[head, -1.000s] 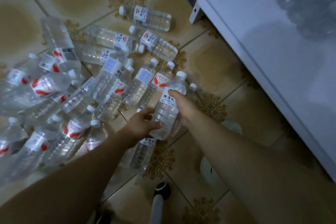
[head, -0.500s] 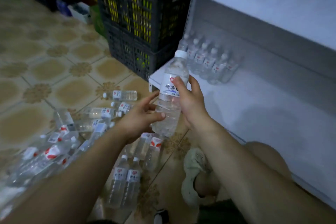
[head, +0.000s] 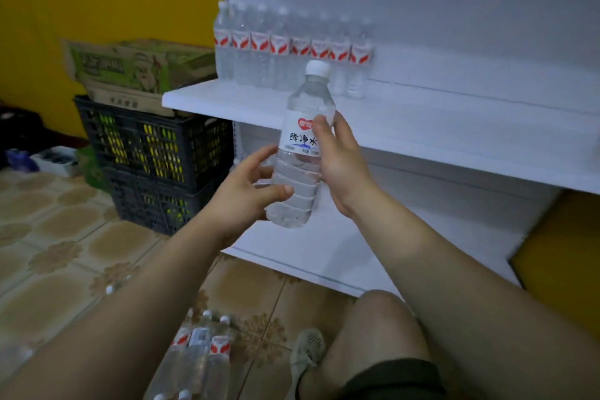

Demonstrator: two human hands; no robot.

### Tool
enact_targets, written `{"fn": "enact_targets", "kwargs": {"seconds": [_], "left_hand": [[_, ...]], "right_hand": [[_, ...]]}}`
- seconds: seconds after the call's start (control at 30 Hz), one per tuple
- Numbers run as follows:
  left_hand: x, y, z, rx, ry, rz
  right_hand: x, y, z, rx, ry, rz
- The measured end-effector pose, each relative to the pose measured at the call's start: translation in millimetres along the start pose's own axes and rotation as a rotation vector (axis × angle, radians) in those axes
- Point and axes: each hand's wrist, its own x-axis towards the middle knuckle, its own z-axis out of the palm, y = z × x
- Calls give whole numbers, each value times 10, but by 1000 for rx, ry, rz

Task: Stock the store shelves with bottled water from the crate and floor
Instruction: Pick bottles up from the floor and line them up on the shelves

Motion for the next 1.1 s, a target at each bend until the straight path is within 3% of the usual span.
{"fn": "enact_targets", "kwargs": {"seconds": [0.17,0.37,0.83,1.1], "left_hand": [[215,124,373,-9,-67,14],[403,-96,578,49,-186,-72],[1109,-1470,257,152,-313,-332],[2007,-2486,-126,272,-325,-434]], "right_hand": [[12,-344,-465,-218,-2,-51],[-2,-281,-771,-430,-127,94],[521,1321,-854,-273,-107,393],[1320,2547,-730,-405,-90,438]]}}
